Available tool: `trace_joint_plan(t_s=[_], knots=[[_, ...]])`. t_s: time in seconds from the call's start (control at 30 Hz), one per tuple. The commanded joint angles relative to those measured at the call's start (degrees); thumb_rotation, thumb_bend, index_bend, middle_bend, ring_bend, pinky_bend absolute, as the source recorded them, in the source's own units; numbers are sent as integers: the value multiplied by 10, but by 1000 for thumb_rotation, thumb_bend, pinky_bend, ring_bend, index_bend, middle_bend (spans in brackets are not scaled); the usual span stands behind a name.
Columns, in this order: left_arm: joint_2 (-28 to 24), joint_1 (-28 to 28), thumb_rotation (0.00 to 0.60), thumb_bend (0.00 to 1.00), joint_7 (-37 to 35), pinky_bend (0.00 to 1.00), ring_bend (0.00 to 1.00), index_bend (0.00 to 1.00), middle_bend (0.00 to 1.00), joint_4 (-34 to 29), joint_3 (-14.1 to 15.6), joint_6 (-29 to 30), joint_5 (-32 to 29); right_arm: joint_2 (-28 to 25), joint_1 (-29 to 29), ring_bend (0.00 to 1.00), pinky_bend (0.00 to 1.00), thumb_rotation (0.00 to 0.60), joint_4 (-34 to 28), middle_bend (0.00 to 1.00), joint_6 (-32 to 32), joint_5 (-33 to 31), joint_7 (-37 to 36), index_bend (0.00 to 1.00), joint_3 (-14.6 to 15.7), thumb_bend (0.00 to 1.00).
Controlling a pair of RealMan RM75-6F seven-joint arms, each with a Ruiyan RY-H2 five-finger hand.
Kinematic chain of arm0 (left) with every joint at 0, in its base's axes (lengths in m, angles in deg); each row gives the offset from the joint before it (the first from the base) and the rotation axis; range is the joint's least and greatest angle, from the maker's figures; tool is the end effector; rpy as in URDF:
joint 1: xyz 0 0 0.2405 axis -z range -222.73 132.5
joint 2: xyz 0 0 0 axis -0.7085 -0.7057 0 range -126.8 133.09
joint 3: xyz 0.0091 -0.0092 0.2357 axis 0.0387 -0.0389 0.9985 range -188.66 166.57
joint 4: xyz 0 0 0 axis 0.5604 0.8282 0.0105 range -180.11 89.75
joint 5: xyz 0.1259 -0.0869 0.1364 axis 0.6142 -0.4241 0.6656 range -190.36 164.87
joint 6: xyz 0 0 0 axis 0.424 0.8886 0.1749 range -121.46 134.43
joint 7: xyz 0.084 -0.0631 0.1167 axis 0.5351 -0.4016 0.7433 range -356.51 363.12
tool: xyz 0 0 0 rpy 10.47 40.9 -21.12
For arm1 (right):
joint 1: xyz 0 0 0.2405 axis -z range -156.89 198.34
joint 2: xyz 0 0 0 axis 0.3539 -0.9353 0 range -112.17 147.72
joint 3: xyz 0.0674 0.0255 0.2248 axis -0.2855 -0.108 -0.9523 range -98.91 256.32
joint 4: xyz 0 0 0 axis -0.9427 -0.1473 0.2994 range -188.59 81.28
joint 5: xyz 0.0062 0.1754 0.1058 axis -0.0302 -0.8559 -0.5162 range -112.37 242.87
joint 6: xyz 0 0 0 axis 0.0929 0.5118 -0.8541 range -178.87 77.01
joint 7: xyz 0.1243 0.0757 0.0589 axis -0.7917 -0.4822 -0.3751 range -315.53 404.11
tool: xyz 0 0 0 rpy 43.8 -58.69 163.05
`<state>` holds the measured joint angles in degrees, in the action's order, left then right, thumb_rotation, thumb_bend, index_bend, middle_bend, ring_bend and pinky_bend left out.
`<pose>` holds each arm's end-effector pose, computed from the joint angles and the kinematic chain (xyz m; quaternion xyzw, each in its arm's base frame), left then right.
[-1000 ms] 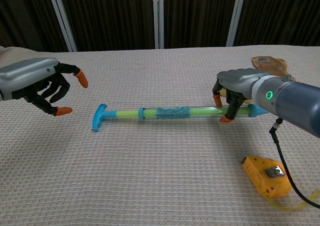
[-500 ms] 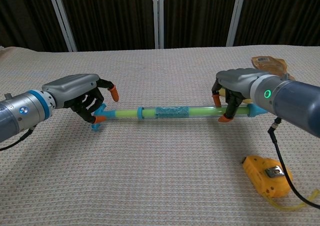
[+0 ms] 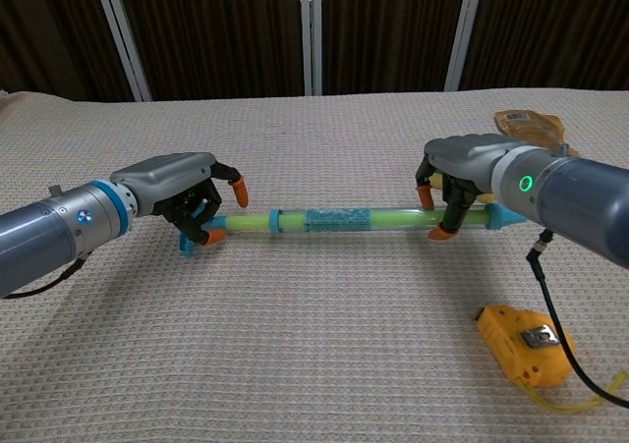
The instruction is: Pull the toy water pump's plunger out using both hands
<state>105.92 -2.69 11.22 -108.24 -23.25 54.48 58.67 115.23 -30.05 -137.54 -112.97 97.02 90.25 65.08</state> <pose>-0.1475 0.3555 -0.0747 -0.7406 -0.4110 -0.3627 0.3886 -0.1172 -0.3543 -0.0469 0.7132 -0.4181 0.2543 0.5019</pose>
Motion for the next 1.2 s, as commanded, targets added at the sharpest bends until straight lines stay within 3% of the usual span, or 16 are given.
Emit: trace_joint_plan(t_s=[0.03, 0.5, 0.83, 1.2], knots=[[1, 2, 600, 366, 3, 997, 791, 383, 767, 0, 3, 1, 0, -1, 0, 1000, 1000, 600, 0, 1000, 0, 0, -1, 724, 0, 520], [9, 8, 600, 403, 9, 997, 791, 454, 767, 6, 8, 5, -11, -7, 1, 1000, 1000, 600, -6, 1000, -1, 2, -9, 725, 2, 520], [11, 11, 600, 470, 16, 997, 792, 652, 781, 6, 8, 16, -14, -13, 2, 1000, 1000, 600, -8, 1000, -2, 3, -13, 731, 3, 526], [-19, 1, 600, 472, 15, 997, 792, 744, 785, -14, 7, 31, -19, -48, 18, 1000, 1000, 600, -33, 1000, -13, 23, -36, 756, 2, 560]])
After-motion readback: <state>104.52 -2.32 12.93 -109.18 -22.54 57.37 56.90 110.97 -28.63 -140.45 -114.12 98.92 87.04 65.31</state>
